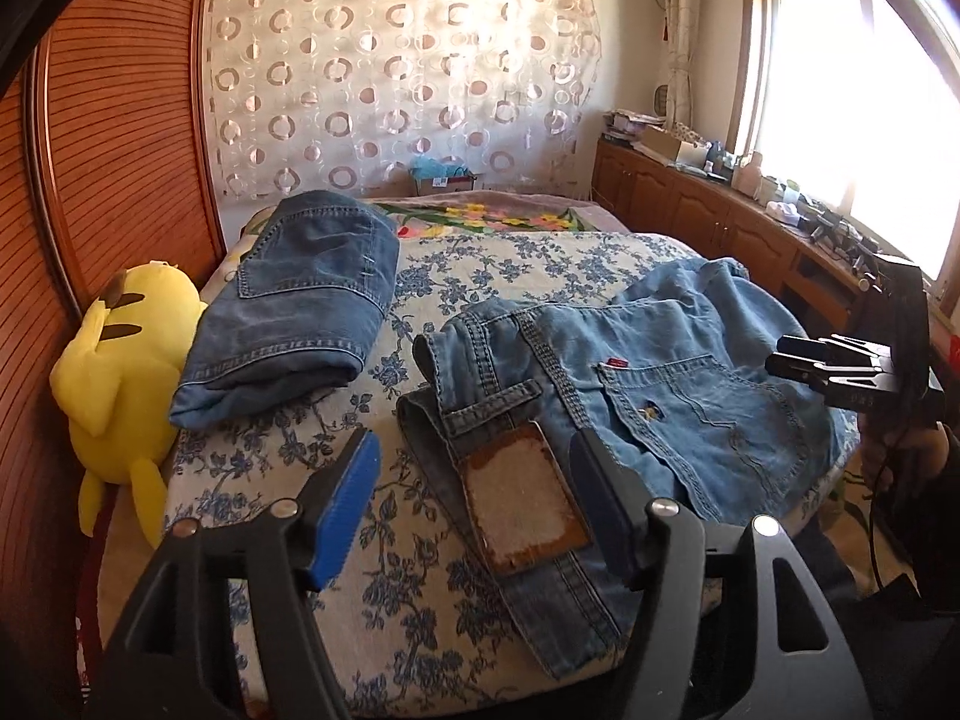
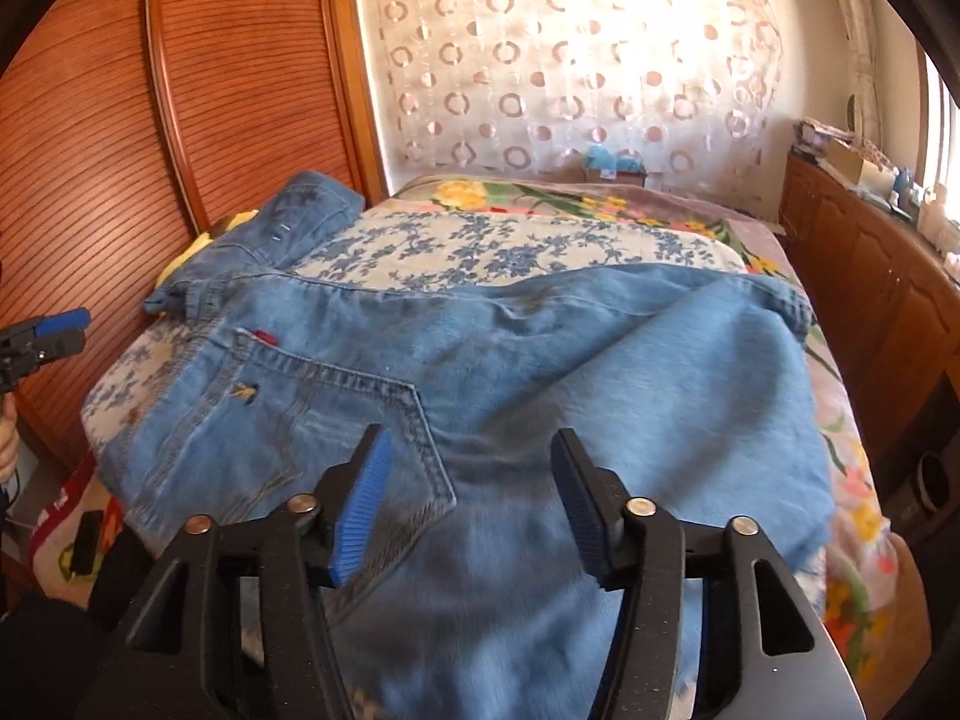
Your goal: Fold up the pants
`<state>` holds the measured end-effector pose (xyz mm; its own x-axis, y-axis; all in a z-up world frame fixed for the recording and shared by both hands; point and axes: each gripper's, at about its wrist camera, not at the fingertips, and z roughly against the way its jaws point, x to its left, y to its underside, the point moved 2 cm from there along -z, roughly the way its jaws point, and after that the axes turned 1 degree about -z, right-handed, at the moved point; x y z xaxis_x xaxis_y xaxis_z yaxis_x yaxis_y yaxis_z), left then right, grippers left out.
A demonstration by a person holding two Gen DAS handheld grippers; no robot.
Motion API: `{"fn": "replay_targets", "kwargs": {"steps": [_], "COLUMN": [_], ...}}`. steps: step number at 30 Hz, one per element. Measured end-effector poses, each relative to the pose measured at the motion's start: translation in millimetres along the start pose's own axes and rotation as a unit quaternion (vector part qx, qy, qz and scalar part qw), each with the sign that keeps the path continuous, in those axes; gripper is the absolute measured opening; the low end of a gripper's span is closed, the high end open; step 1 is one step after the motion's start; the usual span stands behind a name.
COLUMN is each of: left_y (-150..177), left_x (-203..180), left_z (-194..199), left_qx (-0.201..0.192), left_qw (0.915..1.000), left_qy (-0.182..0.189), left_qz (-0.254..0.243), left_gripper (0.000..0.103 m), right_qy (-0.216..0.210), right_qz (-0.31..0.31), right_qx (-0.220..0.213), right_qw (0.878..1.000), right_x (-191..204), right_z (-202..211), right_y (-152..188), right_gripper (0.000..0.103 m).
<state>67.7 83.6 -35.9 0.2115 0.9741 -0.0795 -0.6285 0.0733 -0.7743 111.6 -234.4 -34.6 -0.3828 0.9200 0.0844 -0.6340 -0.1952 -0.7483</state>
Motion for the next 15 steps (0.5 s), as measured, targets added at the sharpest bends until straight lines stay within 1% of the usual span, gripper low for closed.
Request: {"fn": "replay_targets", "kwargs": {"steps": [6,13,15], "left_y": [-5,-9,-9], "left_x": [-1,2,4], "left_z": [-23,-45,-50], "left_qx": [0.011,0.027,0.031], "left_qw": [0.9999,0.9996,0.9995], "left_qy": [0.0,0.002,-0.002], "left_qz": [-0.006,-0.008,-0.008], "left_gripper": [0.065,0.065,0.065], "right_qy": [0.012,0.032,0.035], "right_qz": [0.009,0.026,0.024], "right_qx": [0.019,0.038,0.039], "right_qw": [1.0,0.998,0.998], "right_x": [3,6,6], "right_z": [-33,-56,-59], "right_y": [1,13,17], "right_gripper": [0.06,0.063,0.063]}}
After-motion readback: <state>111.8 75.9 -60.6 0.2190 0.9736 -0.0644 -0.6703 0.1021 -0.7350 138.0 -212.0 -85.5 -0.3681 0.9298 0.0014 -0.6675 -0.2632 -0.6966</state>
